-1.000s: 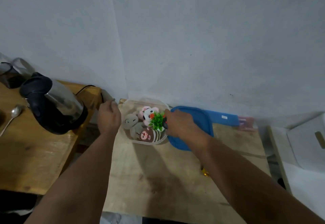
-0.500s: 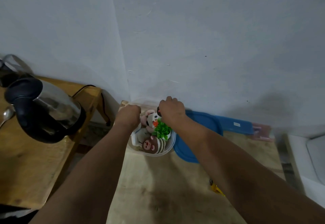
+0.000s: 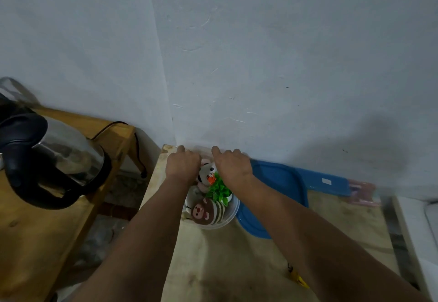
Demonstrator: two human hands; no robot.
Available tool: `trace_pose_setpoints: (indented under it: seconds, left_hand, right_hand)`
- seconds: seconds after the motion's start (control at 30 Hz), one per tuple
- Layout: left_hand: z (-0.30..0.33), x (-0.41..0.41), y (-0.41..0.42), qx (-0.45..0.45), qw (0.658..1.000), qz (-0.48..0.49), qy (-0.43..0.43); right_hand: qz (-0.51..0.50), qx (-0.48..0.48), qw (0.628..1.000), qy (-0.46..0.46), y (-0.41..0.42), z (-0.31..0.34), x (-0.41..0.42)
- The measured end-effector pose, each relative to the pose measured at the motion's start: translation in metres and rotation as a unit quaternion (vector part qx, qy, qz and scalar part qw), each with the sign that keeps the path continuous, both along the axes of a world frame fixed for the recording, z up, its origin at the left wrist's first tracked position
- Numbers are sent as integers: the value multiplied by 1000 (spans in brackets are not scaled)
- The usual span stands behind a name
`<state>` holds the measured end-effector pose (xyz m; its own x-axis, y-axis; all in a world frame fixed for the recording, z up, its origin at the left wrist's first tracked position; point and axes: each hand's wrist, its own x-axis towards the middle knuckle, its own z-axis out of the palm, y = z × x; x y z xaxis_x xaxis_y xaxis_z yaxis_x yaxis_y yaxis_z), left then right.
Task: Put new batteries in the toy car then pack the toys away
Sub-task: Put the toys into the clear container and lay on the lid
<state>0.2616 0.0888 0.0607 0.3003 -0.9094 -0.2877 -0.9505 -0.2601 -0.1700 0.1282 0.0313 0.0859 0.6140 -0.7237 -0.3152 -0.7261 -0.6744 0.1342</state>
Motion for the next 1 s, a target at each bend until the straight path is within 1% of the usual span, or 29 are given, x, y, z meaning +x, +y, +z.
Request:
trace_pose_setpoints:
  seconds: [0.1,0.2,0.3,0.5,0.6,0.67,0.8,0.9,0.93,1.0]
  left_hand:
    - [-9,2,0,7,1000,7,14]
    - [-13,1,-2,4,998,29,57]
    - [-17,2,-3,5,997,38,73]
    - [-26,-1,-4,11,991,62,118]
    - [-28,2,-5,13,988,73,132]
    - [-29,5,-4,15,988,68,141]
    - [-30,7,0,12,987,67,145]
    - [-30,6,3,-5,987,65,147]
    - [-29,6,4,-7,985,71,157]
    - [-28,6,5,-5,975,89,204]
  right_hand:
    - [11,-12,1000,3,1,1,-1]
    - [-5,-14,1000,4,0,3,-2]
    - [-17,-1,1000,9,0,7,-2]
    - [1,28,999,-37,-7,10,1]
    - [-5,52,997,-65,-7,4,-3]
    - [-12,51,996,-77,-4,2,-7]
    - [-38,28,997,-58,-1,4,-14]
    - [-35,35,998,-39,-4,5,-15]
    - [-33,37,998,-40,-4,6,-15]
    - [-34,40,998,-44,-4,5,-15]
